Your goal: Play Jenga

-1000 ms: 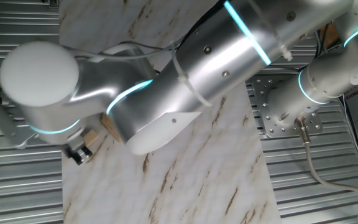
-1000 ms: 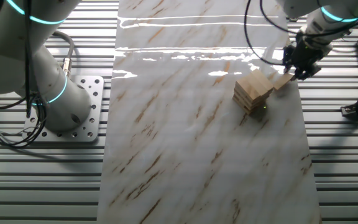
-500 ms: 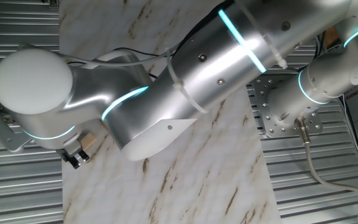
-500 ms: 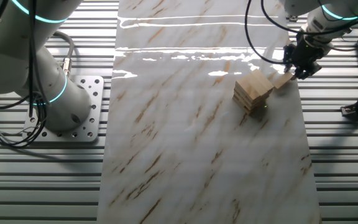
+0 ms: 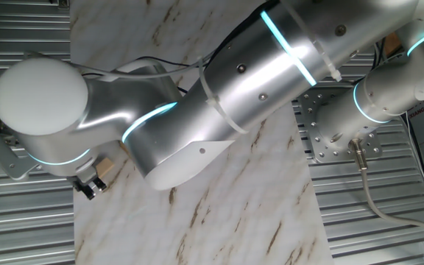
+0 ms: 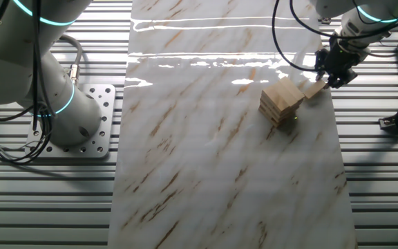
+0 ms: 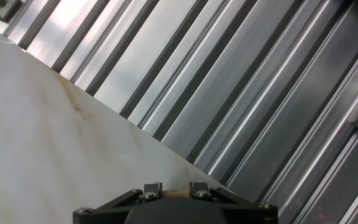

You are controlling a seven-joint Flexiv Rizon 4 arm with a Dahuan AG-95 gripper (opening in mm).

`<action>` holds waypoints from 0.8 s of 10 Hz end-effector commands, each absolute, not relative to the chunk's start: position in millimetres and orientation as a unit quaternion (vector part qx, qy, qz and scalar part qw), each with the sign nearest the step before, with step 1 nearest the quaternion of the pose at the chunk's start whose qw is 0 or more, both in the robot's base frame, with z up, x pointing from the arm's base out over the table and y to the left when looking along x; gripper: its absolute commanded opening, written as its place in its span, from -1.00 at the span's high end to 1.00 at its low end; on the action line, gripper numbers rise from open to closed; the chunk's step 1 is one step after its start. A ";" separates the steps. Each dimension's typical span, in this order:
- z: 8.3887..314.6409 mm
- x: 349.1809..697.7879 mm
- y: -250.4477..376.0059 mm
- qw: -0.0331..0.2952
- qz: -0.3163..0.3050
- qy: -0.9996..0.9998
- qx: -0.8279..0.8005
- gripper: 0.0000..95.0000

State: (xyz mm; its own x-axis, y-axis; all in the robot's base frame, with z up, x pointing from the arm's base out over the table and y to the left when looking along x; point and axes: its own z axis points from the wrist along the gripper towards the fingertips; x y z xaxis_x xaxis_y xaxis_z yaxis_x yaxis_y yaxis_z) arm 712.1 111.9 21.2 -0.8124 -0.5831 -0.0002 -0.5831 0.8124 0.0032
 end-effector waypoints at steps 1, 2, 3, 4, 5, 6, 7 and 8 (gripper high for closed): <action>21.6 711.2 111.7 -0.001 -0.001 -0.952 0.307 1.00; 21.4 711.2 111.7 -0.001 0.000 -0.950 0.314 0.60; 21.2 711.2 111.6 -0.001 -0.002 -0.949 0.315 -0.60; 21.2 711.2 111.6 -0.002 -0.005 -0.949 0.315 -0.60; 21.2 711.2 111.6 -0.002 -0.005 -0.949 0.315 -1.00; 21.2 711.2 111.6 -0.002 -0.005 -0.949 0.314 -1.00; 21.2 711.2 111.6 -0.002 -0.005 -0.949 0.314 -1.00; 21.2 711.2 111.6 -0.003 -0.005 -0.949 0.315 -1.00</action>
State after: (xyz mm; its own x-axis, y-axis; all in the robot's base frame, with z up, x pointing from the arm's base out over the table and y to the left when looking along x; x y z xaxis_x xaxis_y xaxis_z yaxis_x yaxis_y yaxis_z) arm 711.3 111.8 21.2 -0.8017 -0.5977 -0.0086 -0.5977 0.8017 0.0074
